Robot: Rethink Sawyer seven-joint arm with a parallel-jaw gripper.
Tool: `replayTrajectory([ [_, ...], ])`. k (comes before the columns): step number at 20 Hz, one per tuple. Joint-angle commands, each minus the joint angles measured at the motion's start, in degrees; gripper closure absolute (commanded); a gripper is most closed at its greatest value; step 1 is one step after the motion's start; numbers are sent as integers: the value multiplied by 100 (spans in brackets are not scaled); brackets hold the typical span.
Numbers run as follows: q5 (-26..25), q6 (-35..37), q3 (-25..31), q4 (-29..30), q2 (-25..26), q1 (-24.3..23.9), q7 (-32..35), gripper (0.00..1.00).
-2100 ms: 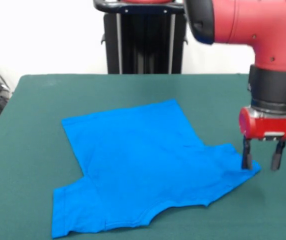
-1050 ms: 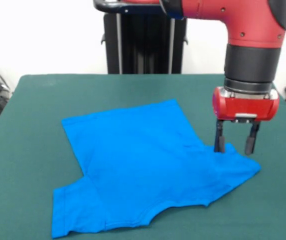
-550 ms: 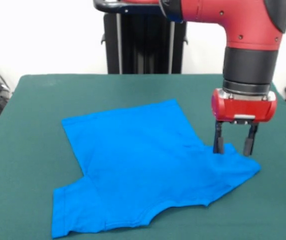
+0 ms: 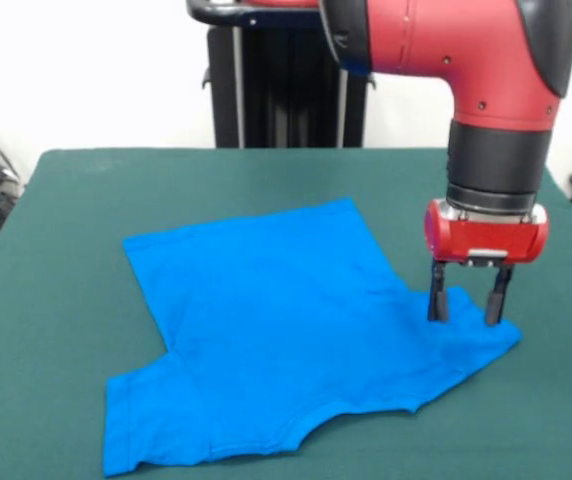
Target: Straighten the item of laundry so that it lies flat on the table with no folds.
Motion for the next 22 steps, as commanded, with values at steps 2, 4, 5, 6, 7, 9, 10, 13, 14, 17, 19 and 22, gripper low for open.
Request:
replayTrajectory([
  [2,-168,-322,366,333,602,241,994,0],
  [4,-156,-373,344,325,633,275,1013,0],
  [5,-144,-371,347,319,640,280,1019,0],
  [6,-131,-386,345,315,647,289,1030,0],
  [7,-114,-411,322,287,680,323,1044,0],
  [9,-57,-422,280,233,751,382,1077,0],
  [10,-21,-429,241,196,795,429,1101,0],
  [13,72,-439,165,121,882,546,1162,0],
  [14,111,-414,141,106,904,585,1187,0],
  [17,218,-346,74,58,950,684,1239,0],
  [19,250,-407,61,49,993,705,1265,0],
  [22,271,-406,83,87,962,717,1275,0],
])
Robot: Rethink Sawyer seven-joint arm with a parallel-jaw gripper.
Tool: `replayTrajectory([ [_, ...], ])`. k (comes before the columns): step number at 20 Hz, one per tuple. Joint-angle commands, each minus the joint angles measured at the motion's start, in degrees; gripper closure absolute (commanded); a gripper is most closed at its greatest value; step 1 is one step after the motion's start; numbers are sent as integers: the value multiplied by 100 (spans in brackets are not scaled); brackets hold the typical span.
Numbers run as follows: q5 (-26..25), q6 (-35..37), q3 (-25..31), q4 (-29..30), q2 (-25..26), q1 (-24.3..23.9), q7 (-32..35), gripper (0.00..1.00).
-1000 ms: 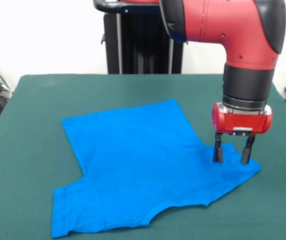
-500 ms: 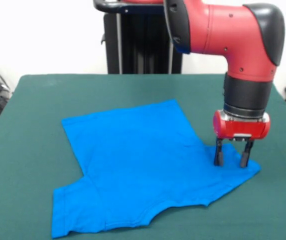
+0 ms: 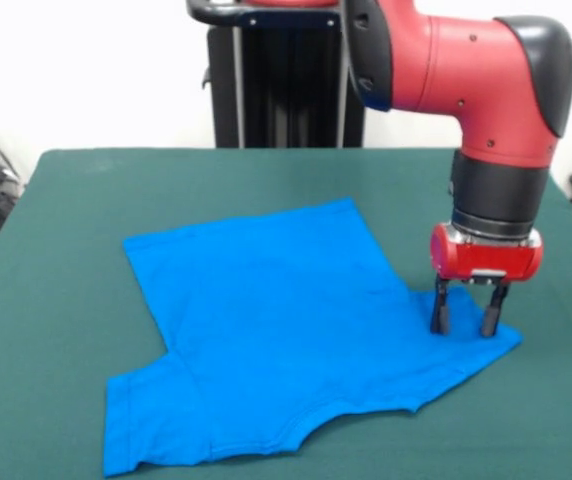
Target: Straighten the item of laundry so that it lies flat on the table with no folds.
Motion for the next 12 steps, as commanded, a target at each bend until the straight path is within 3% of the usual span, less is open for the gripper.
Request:
replayTrajectory([
  [1,241,-36,346,151,393,290,1279,0],
  [12,447,132,277,74,384,420,1338,0],
])
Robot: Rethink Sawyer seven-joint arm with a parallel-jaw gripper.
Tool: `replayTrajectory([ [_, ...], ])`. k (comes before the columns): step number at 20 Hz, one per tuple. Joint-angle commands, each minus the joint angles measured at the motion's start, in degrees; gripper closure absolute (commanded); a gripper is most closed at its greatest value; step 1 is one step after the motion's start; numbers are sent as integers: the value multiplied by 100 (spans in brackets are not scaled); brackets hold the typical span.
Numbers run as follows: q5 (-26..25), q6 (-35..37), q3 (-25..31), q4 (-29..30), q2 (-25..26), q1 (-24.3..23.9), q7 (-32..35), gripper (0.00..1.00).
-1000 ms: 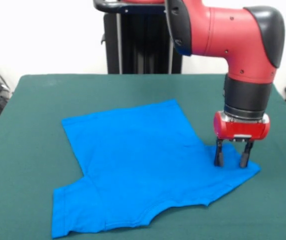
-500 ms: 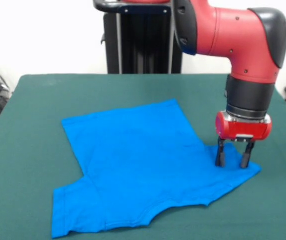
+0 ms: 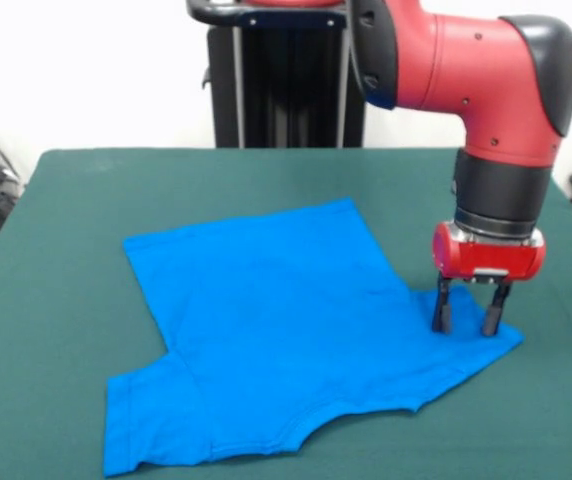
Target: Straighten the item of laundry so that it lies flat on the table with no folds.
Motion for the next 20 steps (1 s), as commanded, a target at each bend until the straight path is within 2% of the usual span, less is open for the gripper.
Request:
replayTrajectory([
  [1,330,125,381,96,342,310,1333,0],
  [10,373,140,430,161,234,301,1357,0],
  [20,652,386,270,-2,265,552,1416,0],
])
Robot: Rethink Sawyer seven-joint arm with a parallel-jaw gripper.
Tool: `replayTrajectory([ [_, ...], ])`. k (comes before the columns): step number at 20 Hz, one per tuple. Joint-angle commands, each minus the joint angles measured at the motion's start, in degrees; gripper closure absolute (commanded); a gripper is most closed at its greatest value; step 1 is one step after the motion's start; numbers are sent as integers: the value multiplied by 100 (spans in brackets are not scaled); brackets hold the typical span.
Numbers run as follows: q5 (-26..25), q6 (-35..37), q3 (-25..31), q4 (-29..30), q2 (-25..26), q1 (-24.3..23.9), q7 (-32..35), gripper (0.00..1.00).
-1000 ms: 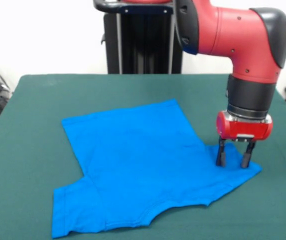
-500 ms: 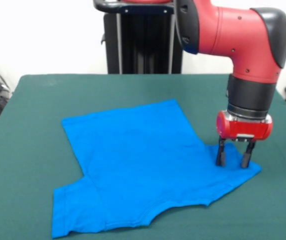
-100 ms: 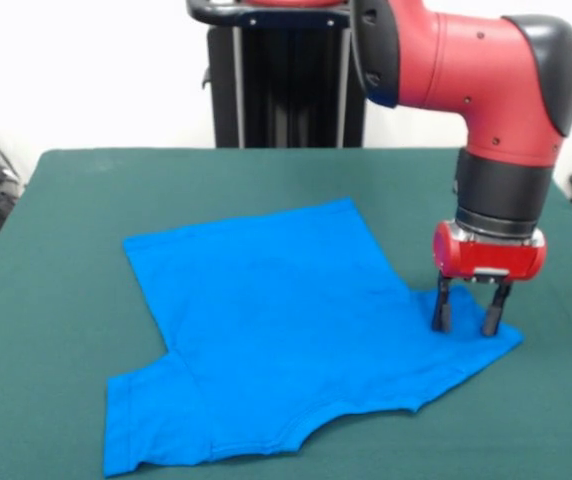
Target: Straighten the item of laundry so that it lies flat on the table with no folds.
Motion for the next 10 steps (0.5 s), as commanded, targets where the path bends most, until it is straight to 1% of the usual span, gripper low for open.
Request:
replayTrajectory([
  [1,452,411,353,-16,238,441,1416,0],
  [3,475,391,376,55,184,449,1407,0],
  [10,643,443,321,10,222,564,1395,0],
])
